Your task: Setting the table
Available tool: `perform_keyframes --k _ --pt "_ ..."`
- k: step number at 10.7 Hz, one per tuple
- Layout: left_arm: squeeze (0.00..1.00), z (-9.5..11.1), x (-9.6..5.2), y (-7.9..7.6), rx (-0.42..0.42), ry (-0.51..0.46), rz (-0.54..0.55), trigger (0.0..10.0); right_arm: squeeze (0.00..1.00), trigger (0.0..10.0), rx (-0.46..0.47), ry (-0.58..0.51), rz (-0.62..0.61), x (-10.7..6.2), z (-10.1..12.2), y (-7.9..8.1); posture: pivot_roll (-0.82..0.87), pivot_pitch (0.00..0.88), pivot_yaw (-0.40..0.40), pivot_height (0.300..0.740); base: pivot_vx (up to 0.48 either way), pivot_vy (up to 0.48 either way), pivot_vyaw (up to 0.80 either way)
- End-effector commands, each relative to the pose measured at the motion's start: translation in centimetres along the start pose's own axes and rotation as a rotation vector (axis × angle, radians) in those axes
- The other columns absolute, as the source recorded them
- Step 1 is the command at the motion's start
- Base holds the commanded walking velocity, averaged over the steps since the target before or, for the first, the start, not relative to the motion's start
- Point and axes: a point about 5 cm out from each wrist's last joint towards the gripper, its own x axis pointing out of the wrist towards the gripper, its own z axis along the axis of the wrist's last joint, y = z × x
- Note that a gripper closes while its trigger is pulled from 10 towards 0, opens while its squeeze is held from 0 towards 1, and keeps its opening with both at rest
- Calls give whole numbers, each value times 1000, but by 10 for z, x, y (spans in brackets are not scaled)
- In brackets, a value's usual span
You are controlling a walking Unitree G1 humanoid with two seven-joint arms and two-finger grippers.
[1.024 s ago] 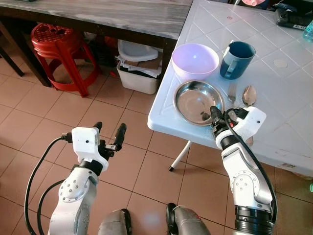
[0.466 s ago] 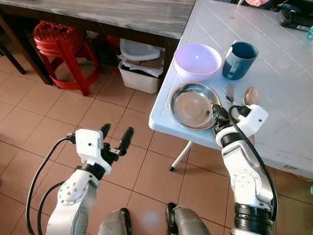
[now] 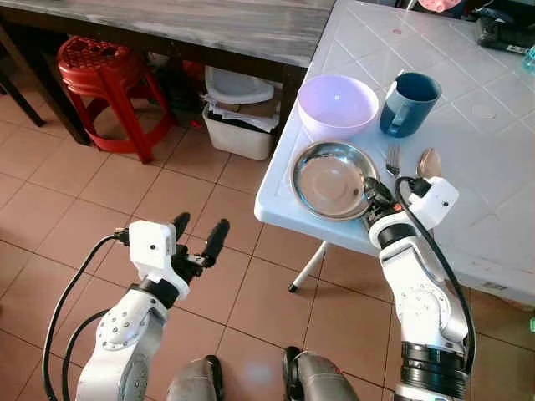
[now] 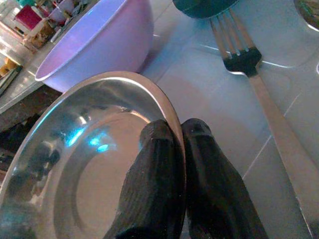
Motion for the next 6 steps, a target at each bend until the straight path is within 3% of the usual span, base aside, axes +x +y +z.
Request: perform_keyframes --k 1,6 --pt "0 -4 -2 5 -1 17 41 10000 0 0 78 161 -75 -7 -34 -16 14 206 11 740 0 480 0" --pt "0 -4 7 11 21 -5 106 10000 0 0 195 155 -9 -6 -30 -4 2 187 -2 740 0 480 0"
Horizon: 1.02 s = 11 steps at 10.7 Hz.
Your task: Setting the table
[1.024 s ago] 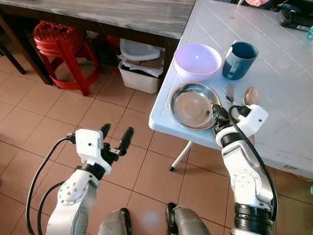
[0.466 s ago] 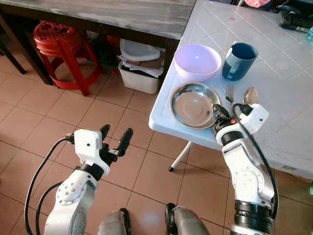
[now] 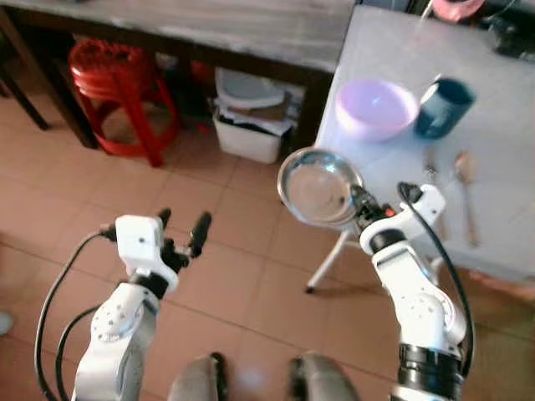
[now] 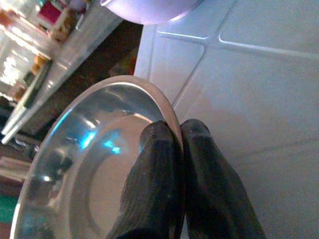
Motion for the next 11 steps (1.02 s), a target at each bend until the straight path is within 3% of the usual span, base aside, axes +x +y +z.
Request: perform_keyframes --k 1,3,4,7,11 --pt "0 -5 1 -2 -2 13 9 10000 0 0 35 59 -77 -6 -18 -15 -4 184 -3 740 0 480 0" --pt "0 -5 3 -3 3 1 22 10000 0 0 1 45 -43 -6 -15 -10 -9 180 -6 740 0 469 0" --pt "0 -5 5 -2 1 -13 34 10000 0 0 -138 -16 17 -4 -5 1 -16 169 -9 740 330 349 0" --pt "0 -5 10 -4 4 -30 49 10000 0 0 -334 -87 72 0 5 11 -16 156 -11 740 370 304 0" --pt "0 -3 14 -3 4 -48 62 10000 0 0 -467 -152 116 0 9 18 -18 146 -7 740 463 0 0"
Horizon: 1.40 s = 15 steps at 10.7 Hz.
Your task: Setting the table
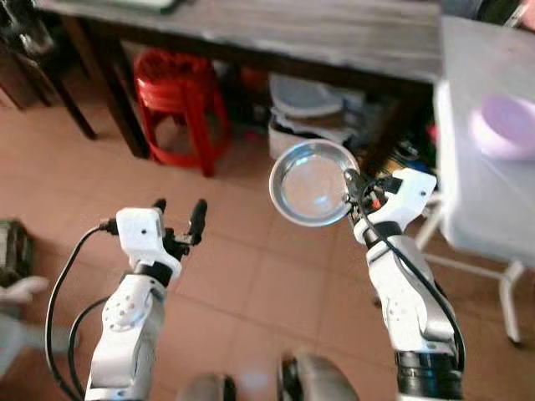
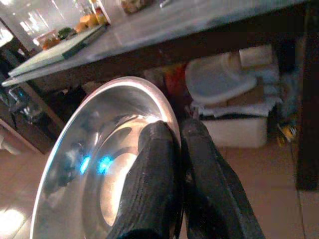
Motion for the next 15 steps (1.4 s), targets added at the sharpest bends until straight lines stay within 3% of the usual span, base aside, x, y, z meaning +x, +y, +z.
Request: perform_keyframes --k 1,11,15 --pt "0 -1 1 -3 -2 4 -8 10000 0 0 -25 -23 -3 -1 4 -2 -18 145 -7 740 469 0 0" --pt "0 1 5 -12 31 -18 -63 10000 0 0 -85 -74 7 2 6 3 -16 140 12 740 474 0 0" --pt "0 2 6 -16 32 -25 -81 10000 0 0 -111 -101 -42 6 11 -4 -15 139 11 740 480 0 0"
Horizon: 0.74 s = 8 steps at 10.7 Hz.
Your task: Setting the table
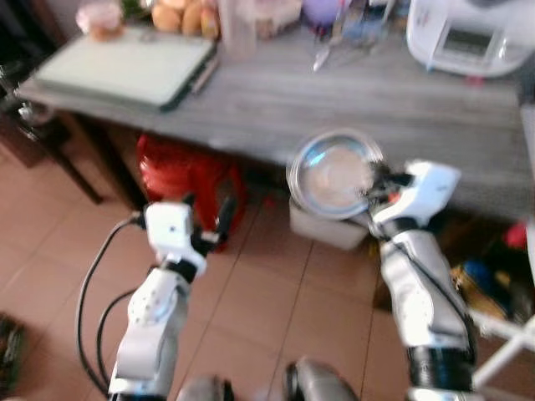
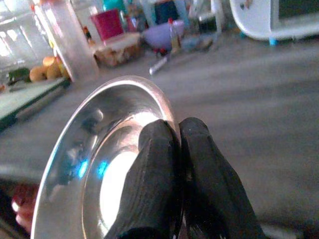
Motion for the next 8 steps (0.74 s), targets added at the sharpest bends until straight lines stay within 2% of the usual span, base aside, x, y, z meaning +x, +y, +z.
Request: perform_keyframes --k 1,2,4,6,8 --pt "0 1 -3 6 23 3 17 10000 0 5686 2 -9 22 2 1 9 -15 139 11 740 480 0 0" --pt "0 1 -2 6 23 0 16 10000 0 10000 -9 -10 8 3 1 7 -16 138 11 740 480 0 0" --pt "0 2 -1 5 22 -5 12 10000 0 10000 -24 -16 -30 5 1 1 -14 138 8 740 480 0 0" --pt "0 0 -2 1 12 -14 39 10000 0 10000 -37 -7 -28 8 1 -1 6 127 -48 740 420 0 0" --pt "0 -4 -6 1 -9 -27 118 10000 0 10000 -61 7 15 19 4 2 35 114 -121 740 0 0 0"
